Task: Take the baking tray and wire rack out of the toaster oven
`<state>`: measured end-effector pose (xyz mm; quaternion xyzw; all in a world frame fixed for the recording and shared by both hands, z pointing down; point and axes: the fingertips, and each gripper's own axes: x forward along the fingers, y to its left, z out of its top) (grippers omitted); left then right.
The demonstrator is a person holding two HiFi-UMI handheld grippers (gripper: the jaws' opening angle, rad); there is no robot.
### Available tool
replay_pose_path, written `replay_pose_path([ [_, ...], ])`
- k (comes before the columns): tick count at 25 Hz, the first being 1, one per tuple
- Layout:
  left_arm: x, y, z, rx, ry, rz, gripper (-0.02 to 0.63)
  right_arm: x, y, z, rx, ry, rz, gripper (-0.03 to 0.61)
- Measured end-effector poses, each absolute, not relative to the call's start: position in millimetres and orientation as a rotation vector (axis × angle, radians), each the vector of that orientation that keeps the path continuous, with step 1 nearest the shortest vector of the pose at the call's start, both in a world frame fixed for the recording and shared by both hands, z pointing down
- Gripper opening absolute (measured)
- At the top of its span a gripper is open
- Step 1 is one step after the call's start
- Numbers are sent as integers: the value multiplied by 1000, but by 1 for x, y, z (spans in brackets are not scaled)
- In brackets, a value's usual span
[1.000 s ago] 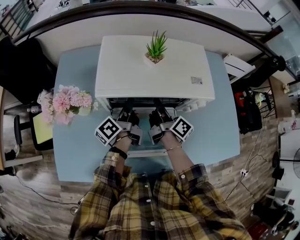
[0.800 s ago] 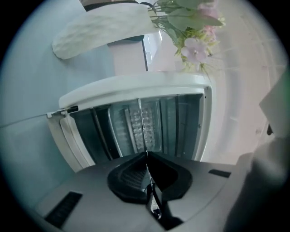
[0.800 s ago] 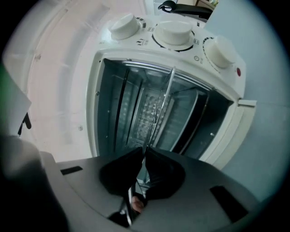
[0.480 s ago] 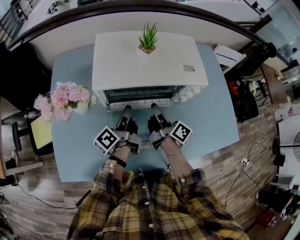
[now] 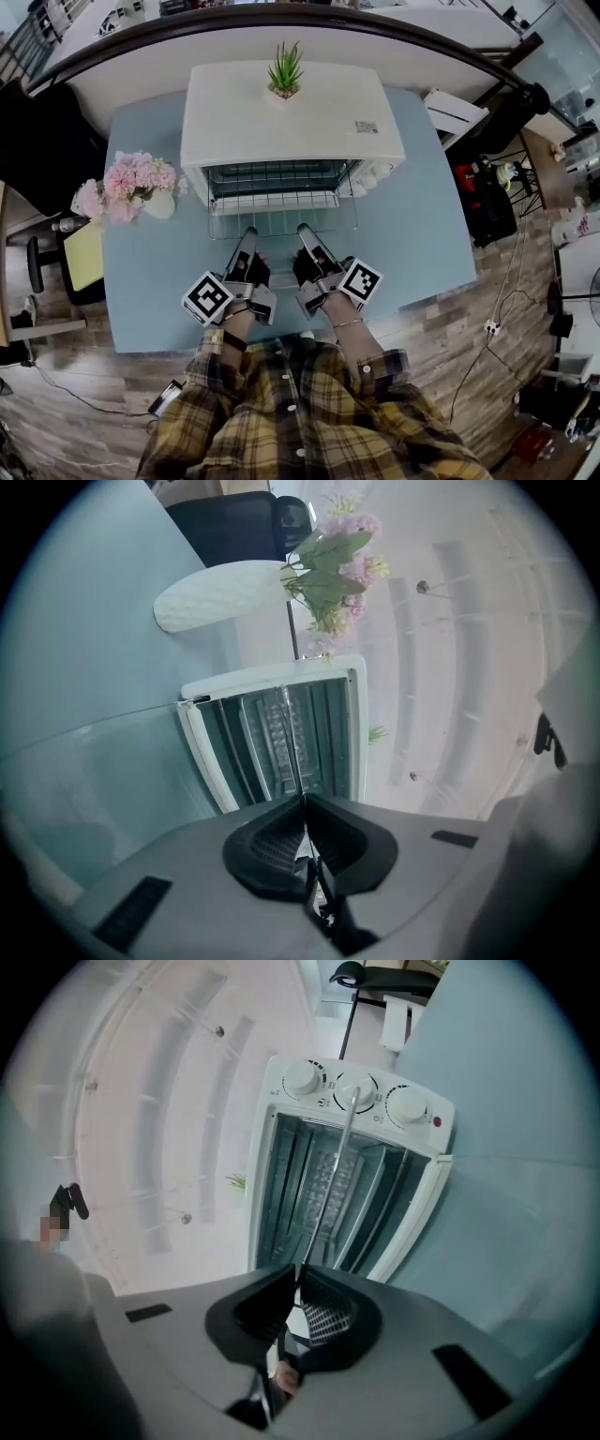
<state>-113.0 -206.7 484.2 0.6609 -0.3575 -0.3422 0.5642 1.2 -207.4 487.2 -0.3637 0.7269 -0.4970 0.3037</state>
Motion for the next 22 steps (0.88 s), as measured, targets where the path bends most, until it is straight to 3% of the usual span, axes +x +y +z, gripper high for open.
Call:
replay_pose_path([
  [13, -100, -118, 469, 1577, -920, -830, 5, 12, -126, 474, -862, 1974, -1381, 23],
  [22, -56, -79, 464, 1650, -871, -789, 5, 59, -78, 474, -894, 1927, -1337, 23],
])
